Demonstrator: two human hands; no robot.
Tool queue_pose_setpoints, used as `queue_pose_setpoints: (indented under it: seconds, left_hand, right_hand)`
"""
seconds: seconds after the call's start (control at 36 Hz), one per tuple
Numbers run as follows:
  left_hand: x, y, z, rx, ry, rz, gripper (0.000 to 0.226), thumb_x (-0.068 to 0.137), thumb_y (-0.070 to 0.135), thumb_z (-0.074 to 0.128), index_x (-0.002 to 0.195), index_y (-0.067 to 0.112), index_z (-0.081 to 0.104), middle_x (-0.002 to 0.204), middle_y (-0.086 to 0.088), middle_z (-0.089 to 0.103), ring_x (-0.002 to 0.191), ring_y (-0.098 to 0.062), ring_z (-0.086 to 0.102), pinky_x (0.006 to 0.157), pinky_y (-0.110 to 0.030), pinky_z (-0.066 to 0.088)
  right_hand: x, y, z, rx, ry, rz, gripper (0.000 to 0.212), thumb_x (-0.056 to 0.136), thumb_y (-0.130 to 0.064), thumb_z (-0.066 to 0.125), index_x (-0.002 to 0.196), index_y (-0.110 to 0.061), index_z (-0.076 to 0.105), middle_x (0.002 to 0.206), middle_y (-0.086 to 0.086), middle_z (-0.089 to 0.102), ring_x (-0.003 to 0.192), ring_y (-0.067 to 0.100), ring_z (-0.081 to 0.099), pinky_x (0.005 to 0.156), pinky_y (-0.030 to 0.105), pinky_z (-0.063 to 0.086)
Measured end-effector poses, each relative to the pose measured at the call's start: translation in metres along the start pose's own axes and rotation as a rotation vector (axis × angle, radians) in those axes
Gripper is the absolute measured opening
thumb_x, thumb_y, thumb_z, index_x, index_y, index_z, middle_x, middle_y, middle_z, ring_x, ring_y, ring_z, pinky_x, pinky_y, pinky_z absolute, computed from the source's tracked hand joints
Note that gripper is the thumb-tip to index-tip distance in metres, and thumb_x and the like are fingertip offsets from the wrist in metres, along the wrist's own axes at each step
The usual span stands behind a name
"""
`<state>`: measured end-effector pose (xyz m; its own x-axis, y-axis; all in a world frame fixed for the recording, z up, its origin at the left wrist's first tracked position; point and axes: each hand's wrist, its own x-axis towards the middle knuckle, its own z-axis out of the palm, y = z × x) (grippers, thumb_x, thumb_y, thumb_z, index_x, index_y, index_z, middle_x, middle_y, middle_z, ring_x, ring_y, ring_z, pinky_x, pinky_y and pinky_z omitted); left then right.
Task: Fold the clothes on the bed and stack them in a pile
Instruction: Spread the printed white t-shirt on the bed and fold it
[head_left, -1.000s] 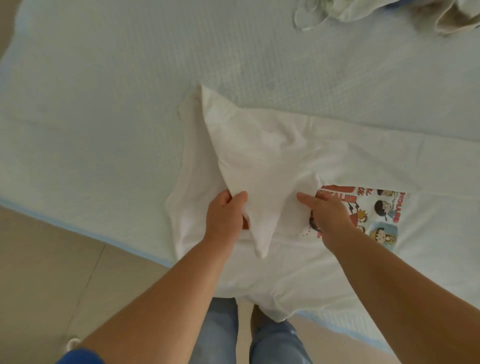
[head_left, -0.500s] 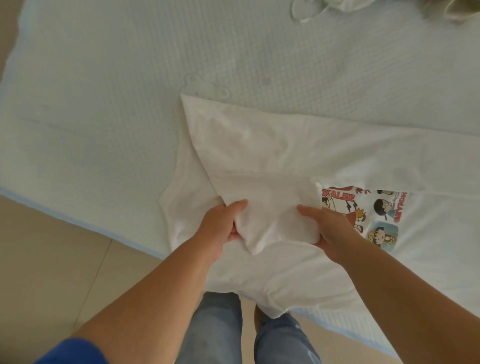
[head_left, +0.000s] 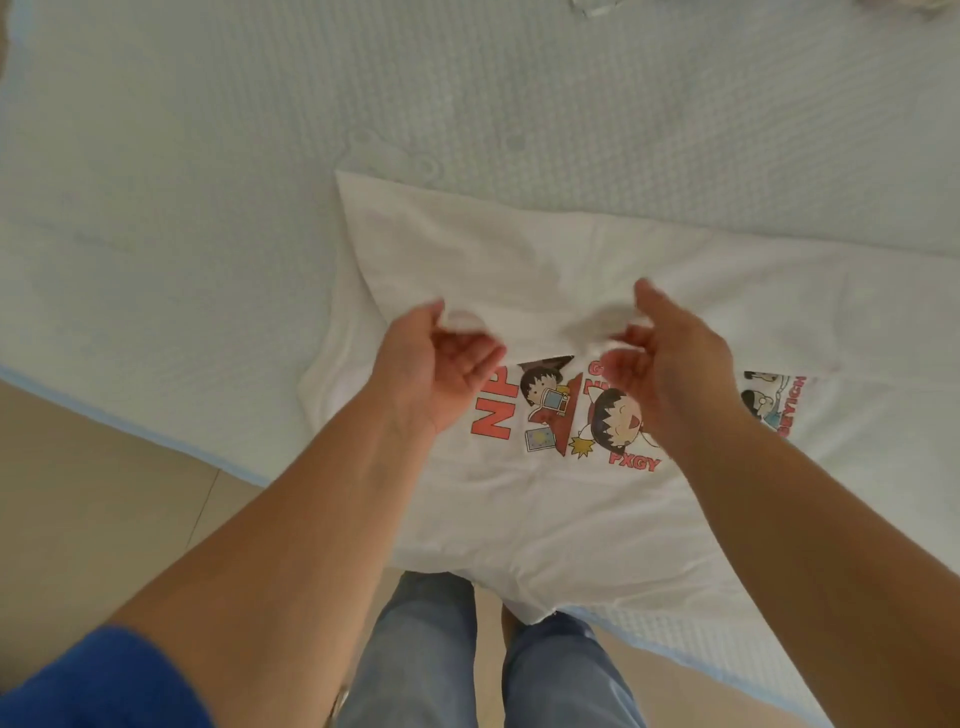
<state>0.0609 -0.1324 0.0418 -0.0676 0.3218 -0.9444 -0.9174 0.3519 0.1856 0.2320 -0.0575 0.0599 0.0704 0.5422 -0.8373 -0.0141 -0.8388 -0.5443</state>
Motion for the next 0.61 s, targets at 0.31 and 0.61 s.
queue_pose_setpoints:
  seconds: [0.31,0.61]
  left_hand:
    - [0.019,0.005,-0.006,0.699,0.273,0.409,0.005,0.084,0.020,0.060,0.079,0.018,0.060,0.073,0.001,0.064,0.059,-0.012,0.062,0.059,-0.025,0.048]
    - [0.037,0.027,-0.017,1.014,0.621,0.489,0.065,0.068,0.048,0.071,0.115,0.008,0.050,0.111,-0.006,0.060,0.094,-0.024,0.058,0.073,-0.027,0.039]
  right_hand:
    - [0.041,0.013,-0.004,-0.964,0.104,-0.411,0.050,0.082,-0.047,0.059,0.125,-0.026,0.046,0.107,-0.010,0.049,0.092,0.010,0.056,0.070,0.029,0.046]
    - [0.049,0.017,-0.014,-0.885,0.081,-0.347,0.040,0.083,-0.031,0.066,0.119,-0.026,0.049,0.083,-0.018,0.061,0.078,0.005,0.062,0.060,0.023,0.044]
